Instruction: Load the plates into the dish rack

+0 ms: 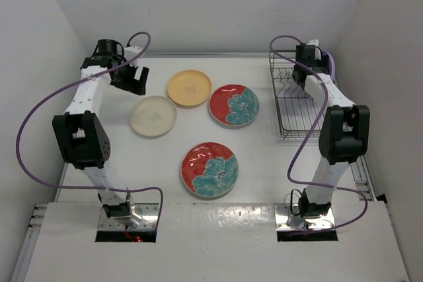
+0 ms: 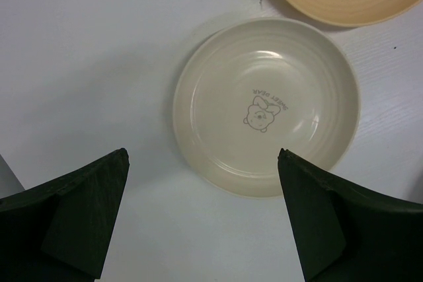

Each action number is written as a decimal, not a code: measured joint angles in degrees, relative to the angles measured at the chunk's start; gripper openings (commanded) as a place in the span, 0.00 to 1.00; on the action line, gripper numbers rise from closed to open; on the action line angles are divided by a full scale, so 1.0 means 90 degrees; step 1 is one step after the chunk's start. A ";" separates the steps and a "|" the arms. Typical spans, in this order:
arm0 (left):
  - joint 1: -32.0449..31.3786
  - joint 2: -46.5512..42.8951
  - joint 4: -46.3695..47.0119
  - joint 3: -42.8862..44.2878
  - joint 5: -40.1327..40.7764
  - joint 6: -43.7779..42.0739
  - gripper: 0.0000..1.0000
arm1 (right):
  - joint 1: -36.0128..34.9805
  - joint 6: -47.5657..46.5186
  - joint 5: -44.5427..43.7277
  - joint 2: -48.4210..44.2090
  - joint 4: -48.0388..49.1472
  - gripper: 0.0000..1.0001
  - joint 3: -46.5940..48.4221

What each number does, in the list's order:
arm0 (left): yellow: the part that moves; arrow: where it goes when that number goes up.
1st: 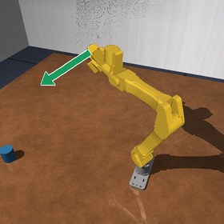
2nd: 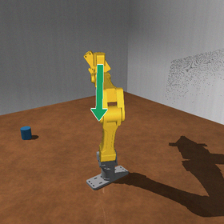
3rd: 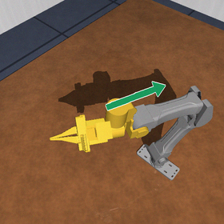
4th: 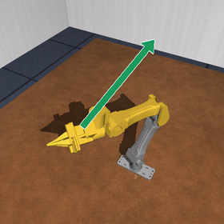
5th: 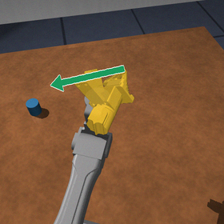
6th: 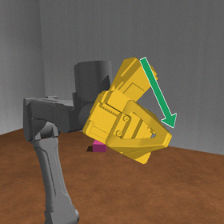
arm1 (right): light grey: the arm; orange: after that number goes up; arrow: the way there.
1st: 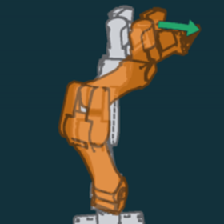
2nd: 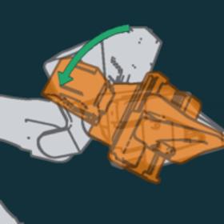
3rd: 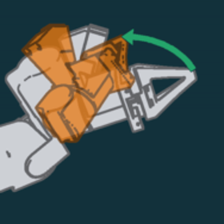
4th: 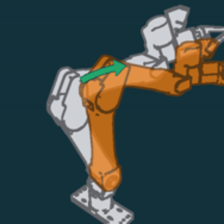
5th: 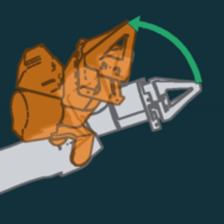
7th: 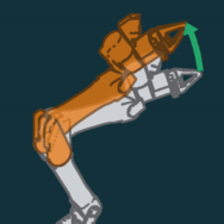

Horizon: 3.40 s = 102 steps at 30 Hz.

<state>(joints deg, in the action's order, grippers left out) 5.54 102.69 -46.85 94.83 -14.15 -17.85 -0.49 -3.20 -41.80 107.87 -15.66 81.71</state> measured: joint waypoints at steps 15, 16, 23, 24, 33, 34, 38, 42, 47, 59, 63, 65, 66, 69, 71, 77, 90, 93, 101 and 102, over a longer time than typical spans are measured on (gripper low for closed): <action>0.0131 -0.0384 0.0034 -0.0420 -0.0104 -0.0056 1.00 | 0.0257 0.0083 -0.0121 -0.0415 -0.0342 0.74 0.0614; 0.0182 -0.0393 0.0051 -0.0481 -0.0194 -0.0056 1.00 | 0.0240 0.0095 -0.0068 -0.0505 -0.0413 0.78 0.0614; 0.1003 0.0316 0.0134 -0.0653 -0.0537 0.0175 1.00 | -0.0374 0.0427 0.0758 -0.1591 -0.1207 0.91 0.0629; 0.1071 0.0522 0.0170 -0.0658 -0.0510 0.0211 1.00 | -0.0493 0.0505 0.0918 -0.1787 -0.1314 0.91 0.0627; 0.0986 0.1834 0.0612 -0.0787 -0.0500 0.0466 0.62 | -0.1270 0.1183 0.1688 -0.3208 -0.1583 0.91 -0.0238; 0.0957 0.1838 0.0678 -0.0782 -0.0512 0.0478 0.49 | -0.1273 0.1263 0.1734 -0.3269 -0.1639 0.91 -0.0372; 0.0821 0.1851 0.0765 -0.0804 -0.0498 0.0481 0.05 | -0.1273 0.1498 0.1962 -0.3402 -0.1836 0.91 -0.0716; 0.0767 0.1749 0.0765 -0.0816 -0.0542 0.0510 0.00 | -0.1297 0.1557 0.2555 -0.3553 -0.1957 0.91 -0.0792; 0.0765 0.1141 0.0539 -0.0865 -0.0542 0.0233 0.00 | -0.1671 0.1525 0.3864 -0.3594 -0.2086 0.99 -0.0721; -0.0588 -0.1061 -0.0301 0.0614 -0.1846 -0.0964 0.00 | -0.3317 0.2200 0.6467 -0.1494 -0.1814 0.95 0.0753; -0.1013 -0.1027 -0.0544 0.0627 -0.2062 -0.0964 0.00 | -0.3325 0.2569 0.6805 -0.1064 -0.1683 0.92 0.1190; -0.1042 -0.0937 -0.0658 0.0580 -0.2115 -0.0964 0.00 | -0.3339 0.2708 0.6892 -0.1047 -0.1549 0.84 0.1205; -0.1039 -0.0906 -0.0714 0.0563 -0.2140 -0.0962 0.00 | -0.3351 0.2769 0.6926 -0.1047 -0.1494 0.76 0.1202; -0.1032 -0.0867 -0.0872 0.0563 -0.2295 -0.0962 0.00 | -0.3400 0.2936 0.7043 -0.1037 -0.1333 0.55 0.1166; -0.1027 -0.0869 -0.0894 0.0563 -0.2506 -0.0969 0.00 | -0.3427 0.3043 0.7159 -0.0984 -0.1236 0.45 0.1144; -0.1003 -0.0869 -0.1066 0.0563 -0.3145 -0.1054 0.00 | -0.3468 0.3313 0.7424 -0.0765 -0.1042 0.05 0.1025; -0.0974 -0.0869 -0.0593 0.0571 -0.1025 -0.0109 1.00 | -0.3092 0.2620 0.4592 -0.1455 -0.1770 0.00 0.1253; -0.0942 -0.0865 -0.0476 0.0571 -0.0510 0.0046 1.00 | -0.2766 0.1814 0.2766 -0.1831 -0.1766 0.00 0.1486; -0.0862 -0.0614 -0.0367 0.0563 -0.0172 0.0172 1.00 | -0.1401 -0.0590 -0.0595 -0.2072 -0.0214 0.00 0.0974; -0.0850 -0.0578 -0.0367 0.0563 -0.0155 0.0182 1.00 | -0.1239 -0.0678 -0.0704 -0.1945 -0.0206 0.00 0.0964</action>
<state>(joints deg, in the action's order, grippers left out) -2.11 97.49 -50.15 99.90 -15.55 -16.21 -11.64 -9.30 -48.14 90.37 -17.52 90.39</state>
